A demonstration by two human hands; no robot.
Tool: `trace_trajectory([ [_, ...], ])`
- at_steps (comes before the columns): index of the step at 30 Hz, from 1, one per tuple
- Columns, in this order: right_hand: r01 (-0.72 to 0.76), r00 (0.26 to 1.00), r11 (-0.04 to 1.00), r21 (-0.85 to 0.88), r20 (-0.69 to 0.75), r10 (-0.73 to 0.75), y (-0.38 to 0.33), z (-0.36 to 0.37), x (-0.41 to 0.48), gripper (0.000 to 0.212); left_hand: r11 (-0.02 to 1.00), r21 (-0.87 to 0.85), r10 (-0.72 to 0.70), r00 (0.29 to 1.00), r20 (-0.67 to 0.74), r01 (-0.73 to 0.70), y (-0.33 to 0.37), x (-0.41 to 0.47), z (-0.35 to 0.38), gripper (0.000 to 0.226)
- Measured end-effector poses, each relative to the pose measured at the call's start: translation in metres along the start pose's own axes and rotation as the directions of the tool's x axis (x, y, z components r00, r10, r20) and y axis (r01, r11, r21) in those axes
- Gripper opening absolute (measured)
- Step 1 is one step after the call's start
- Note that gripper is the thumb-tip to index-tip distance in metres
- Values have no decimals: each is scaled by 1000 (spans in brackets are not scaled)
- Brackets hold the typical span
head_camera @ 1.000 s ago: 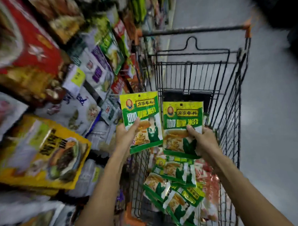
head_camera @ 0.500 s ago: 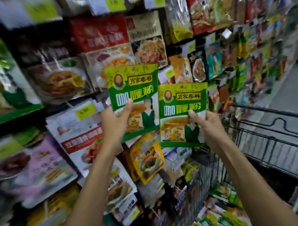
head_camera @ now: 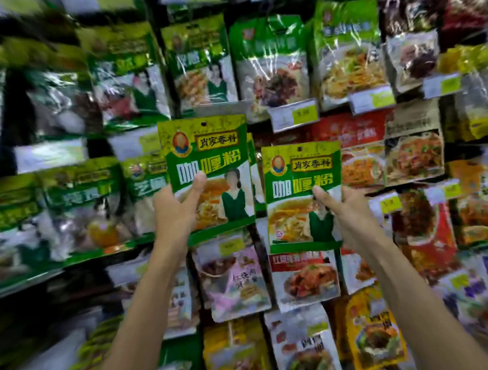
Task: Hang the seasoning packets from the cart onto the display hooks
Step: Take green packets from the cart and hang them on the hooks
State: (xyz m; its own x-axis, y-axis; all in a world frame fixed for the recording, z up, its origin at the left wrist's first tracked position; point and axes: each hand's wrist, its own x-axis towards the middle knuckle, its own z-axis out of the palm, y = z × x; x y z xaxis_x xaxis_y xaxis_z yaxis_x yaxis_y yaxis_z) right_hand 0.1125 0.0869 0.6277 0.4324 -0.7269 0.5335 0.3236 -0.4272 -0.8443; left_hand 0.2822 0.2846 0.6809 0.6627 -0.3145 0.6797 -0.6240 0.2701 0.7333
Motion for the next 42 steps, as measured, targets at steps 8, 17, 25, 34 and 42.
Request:
trace_trajectory([
  [8,-32,980,998,58,200,20,-8,86,32,37,999,6,-47,990,-135,48,2,20,-78,101],
  [17,-92,978,990,110,196,69,-11,111,72,35,999,37,-9,974,-226,18,-18,40,-95,6],
  [25,-149,973,979,140,198,120,-9,109,91,32,1000,14,-7,984,-177,9,-13,42,-79,12],
  [34,-187,977,977,107,119,174,-6,117,95,33,1000,-6,-17,984,-179,16,-11,44,-68,24],
  [42,-73,997,995,-74,-31,71,3,125,95,30,999,-13,-50,988,-144,49,-16,40,-59,23],
])
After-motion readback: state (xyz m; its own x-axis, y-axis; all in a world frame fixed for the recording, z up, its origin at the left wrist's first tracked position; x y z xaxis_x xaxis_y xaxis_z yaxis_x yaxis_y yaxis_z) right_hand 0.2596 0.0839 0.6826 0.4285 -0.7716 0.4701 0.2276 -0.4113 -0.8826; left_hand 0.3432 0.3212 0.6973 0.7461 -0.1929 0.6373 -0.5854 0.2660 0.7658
